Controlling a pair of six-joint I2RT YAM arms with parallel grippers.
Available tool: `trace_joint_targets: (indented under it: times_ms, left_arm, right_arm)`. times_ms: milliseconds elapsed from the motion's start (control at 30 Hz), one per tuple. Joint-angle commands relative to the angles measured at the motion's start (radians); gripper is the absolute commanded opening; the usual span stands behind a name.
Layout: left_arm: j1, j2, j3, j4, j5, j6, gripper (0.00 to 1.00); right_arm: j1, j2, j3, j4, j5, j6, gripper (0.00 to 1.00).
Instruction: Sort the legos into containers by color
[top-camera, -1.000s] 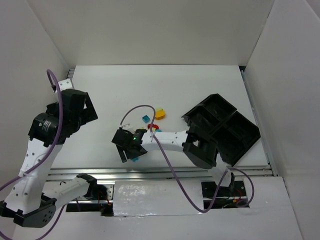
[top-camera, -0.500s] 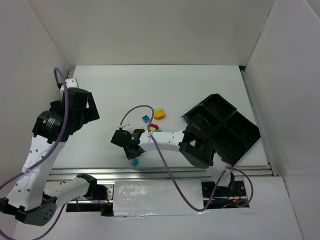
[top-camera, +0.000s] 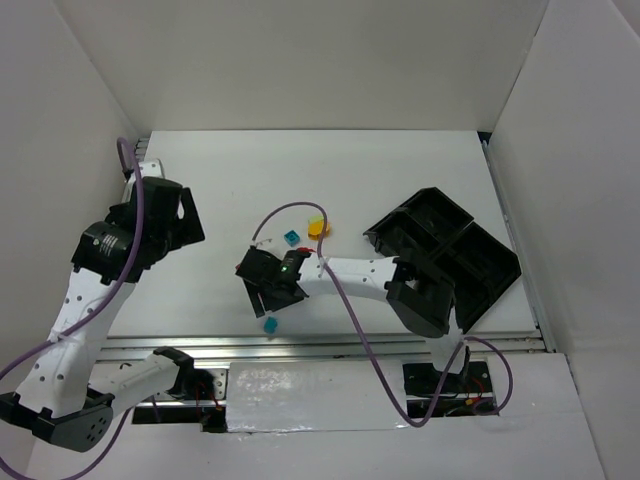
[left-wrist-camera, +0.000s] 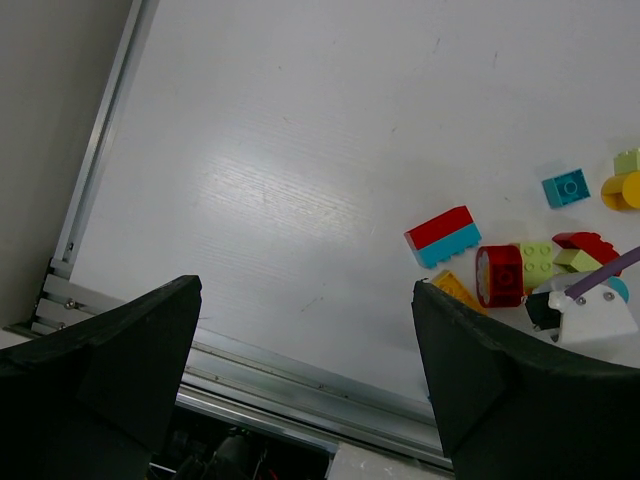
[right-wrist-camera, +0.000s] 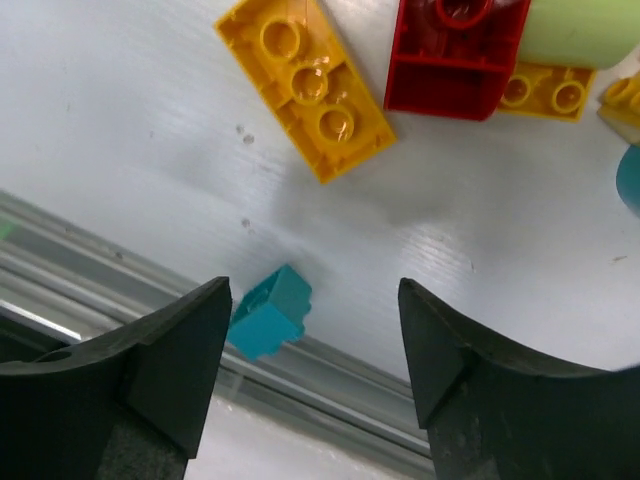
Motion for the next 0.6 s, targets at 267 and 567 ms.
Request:
trace_joint_targets:
  times_ms: [267,567]
  left_arm:
    - [0.005,-0.027,-0.035,0.054,0.060,0.044,0.99]
    - [0.005,-0.027,-0.047,0.073,0.088,0.048,0.99]
  right_arm:
    - [0.016,-0.190,-0.232,0.258,-0.204,-0.311,0.82]
    - [0.016,-0.063,-0.102,0.236,-0.272,-0.460,0.83]
